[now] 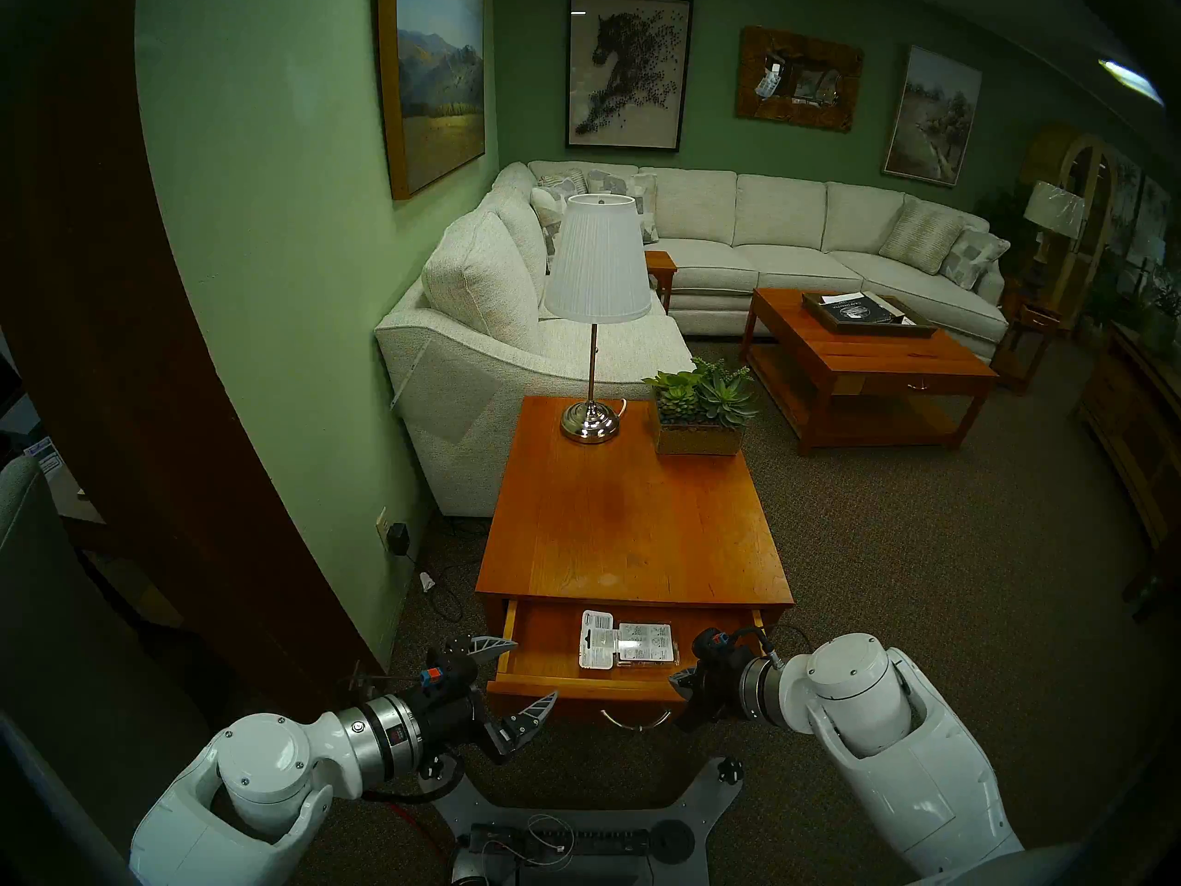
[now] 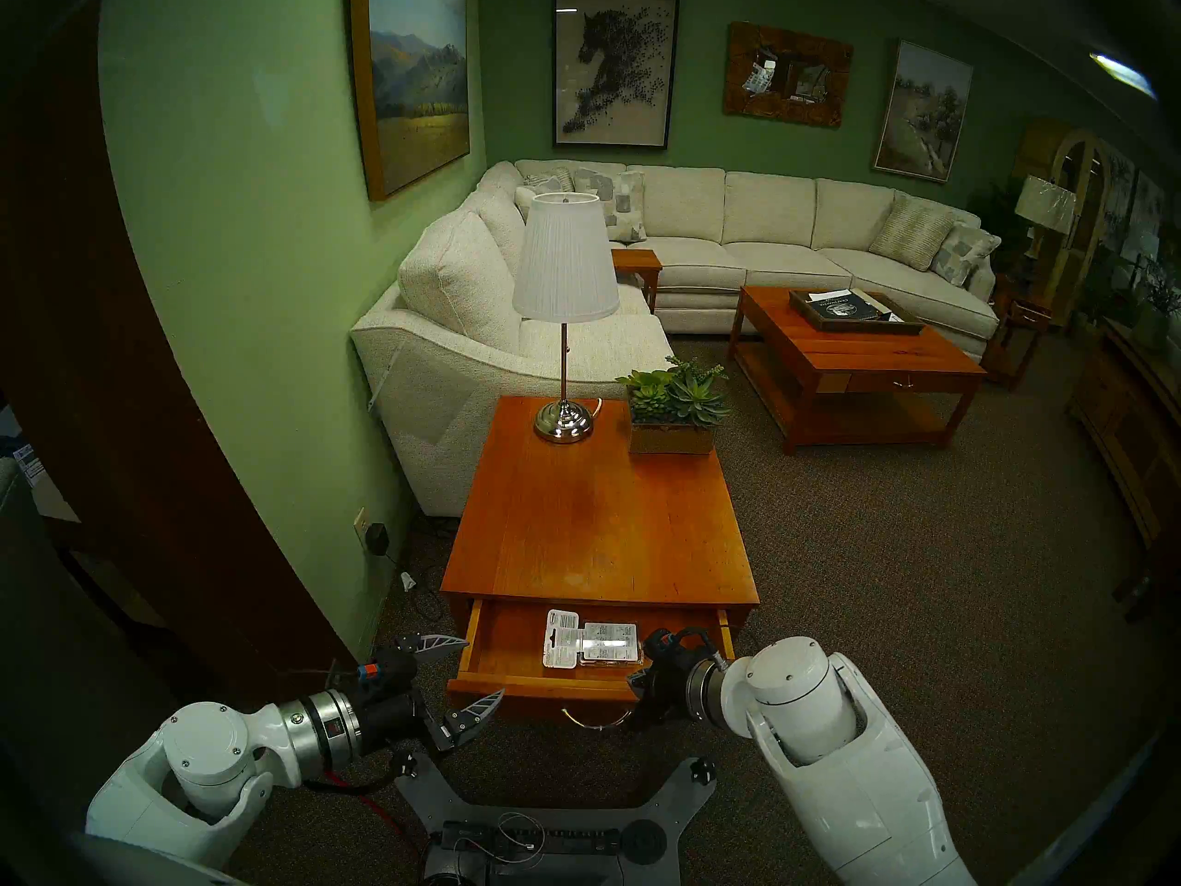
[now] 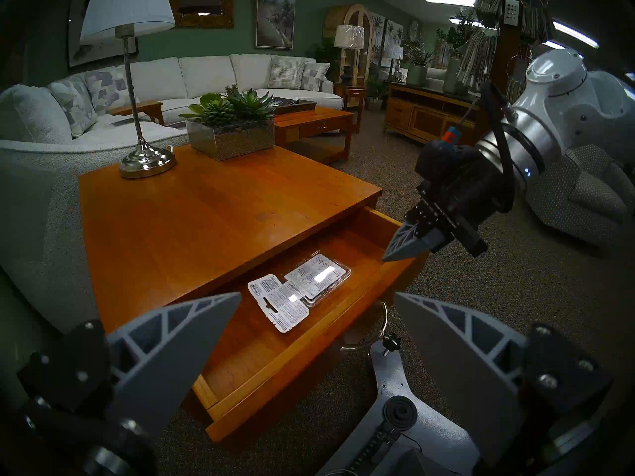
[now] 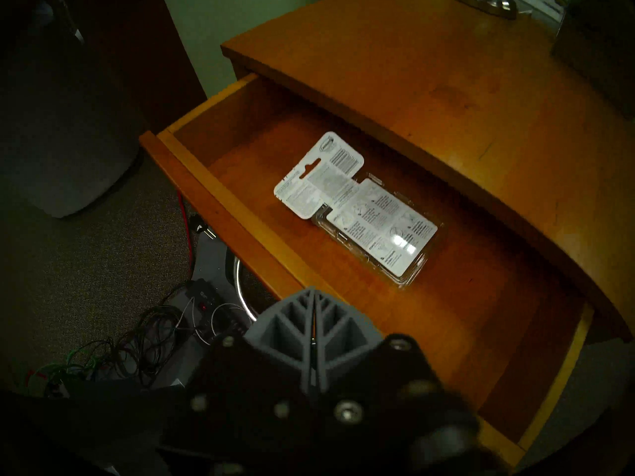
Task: Open the drawer, take out the contents and close the drawer
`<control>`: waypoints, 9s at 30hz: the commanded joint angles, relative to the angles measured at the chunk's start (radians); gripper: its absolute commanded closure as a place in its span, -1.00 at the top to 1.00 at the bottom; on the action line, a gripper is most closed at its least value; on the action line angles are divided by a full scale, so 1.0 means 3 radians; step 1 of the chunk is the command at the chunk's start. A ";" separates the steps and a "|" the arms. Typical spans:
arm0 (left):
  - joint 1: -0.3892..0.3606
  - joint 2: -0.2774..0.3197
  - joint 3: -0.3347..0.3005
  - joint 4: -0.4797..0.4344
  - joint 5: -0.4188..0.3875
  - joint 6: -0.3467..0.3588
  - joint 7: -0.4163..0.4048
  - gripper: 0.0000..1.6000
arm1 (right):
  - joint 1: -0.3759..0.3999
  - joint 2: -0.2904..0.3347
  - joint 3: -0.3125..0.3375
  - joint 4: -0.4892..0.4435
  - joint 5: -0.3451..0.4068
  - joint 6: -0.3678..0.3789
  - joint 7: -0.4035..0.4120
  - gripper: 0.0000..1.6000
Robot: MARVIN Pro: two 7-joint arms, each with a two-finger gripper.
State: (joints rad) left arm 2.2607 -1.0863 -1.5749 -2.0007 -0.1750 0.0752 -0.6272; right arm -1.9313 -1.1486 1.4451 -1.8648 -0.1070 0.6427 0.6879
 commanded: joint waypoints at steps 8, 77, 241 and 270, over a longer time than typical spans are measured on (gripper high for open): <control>-0.0012 0.0005 -0.0015 -0.0100 0.0004 -0.0013 -0.0001 1.00 | 0.0204 -0.0032 0.0017 -0.0029 -0.0034 0.0158 -0.0046 -1.00; -0.0012 -0.0014 -0.0025 -0.0100 0.0018 -0.0011 -0.0019 1.00 | -0.0959 0.0141 0.1098 -0.0835 0.0354 -0.0600 0.0420 1.00; -0.3383 -0.1366 0.1169 0.3006 0.0321 0.1742 -0.1126 -1.00 | -0.1015 0.0111 0.1111 -0.0810 0.0393 -0.0744 0.0372 1.00; -0.3450 -0.1445 0.0639 0.2194 0.0281 0.2683 -0.0671 -1.00 | -0.1027 0.0112 0.1118 -0.0831 0.0397 -0.0740 0.0368 1.00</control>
State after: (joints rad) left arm 1.2754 -1.4662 -1.3411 -1.3204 -0.0862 0.8454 -0.8888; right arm -2.2433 -1.1146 1.7748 -2.0838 0.0091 0.4232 0.7987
